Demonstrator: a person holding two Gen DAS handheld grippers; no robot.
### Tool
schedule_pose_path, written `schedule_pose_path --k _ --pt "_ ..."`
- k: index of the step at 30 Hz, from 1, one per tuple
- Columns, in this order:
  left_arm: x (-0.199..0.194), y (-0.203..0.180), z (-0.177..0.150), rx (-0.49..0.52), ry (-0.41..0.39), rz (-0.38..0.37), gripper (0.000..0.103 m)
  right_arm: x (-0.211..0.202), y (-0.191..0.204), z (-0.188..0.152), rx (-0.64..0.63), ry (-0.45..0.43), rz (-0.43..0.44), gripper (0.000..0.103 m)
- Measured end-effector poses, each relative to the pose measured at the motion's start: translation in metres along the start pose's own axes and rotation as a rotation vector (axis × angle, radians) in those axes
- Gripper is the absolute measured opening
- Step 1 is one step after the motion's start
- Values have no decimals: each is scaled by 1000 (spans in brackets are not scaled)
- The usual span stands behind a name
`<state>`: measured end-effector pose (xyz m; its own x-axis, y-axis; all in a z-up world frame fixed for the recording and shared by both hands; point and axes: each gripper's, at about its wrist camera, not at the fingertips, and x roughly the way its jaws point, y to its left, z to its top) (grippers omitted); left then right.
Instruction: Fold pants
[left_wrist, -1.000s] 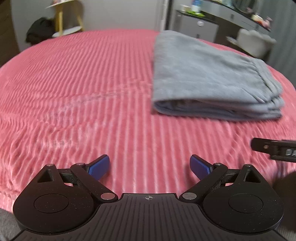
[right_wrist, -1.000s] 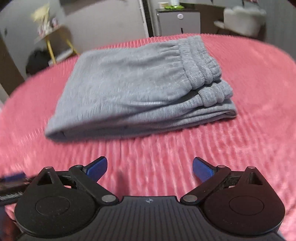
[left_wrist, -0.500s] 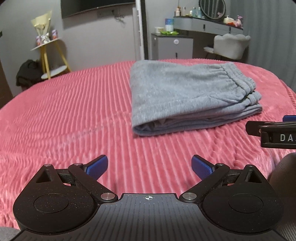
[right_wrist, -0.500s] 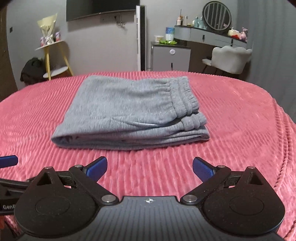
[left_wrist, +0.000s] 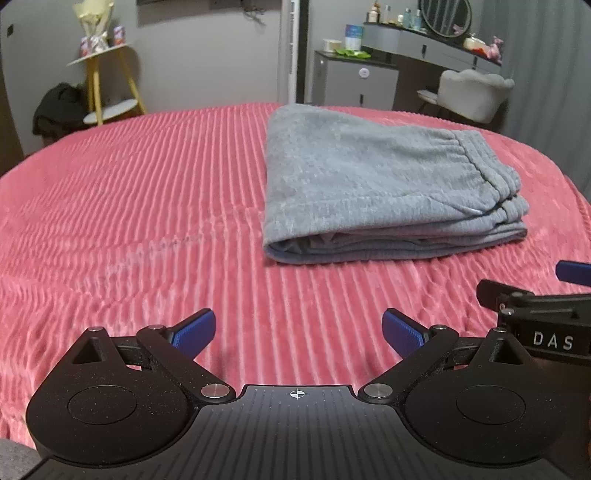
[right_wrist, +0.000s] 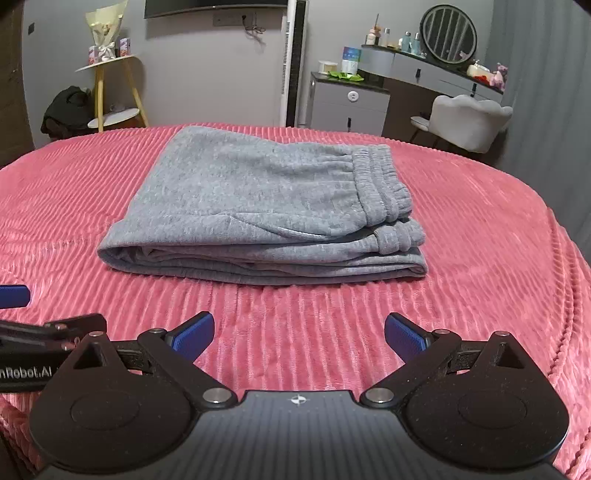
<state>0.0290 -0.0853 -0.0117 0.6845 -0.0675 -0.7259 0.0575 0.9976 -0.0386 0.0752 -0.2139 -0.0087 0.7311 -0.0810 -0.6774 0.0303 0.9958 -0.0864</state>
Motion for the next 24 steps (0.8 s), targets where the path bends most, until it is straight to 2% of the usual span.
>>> schedule_pose_path --k 24 --pt "3 1 0 -15 21 -11 101 1 -2 0 13 9 6 99"
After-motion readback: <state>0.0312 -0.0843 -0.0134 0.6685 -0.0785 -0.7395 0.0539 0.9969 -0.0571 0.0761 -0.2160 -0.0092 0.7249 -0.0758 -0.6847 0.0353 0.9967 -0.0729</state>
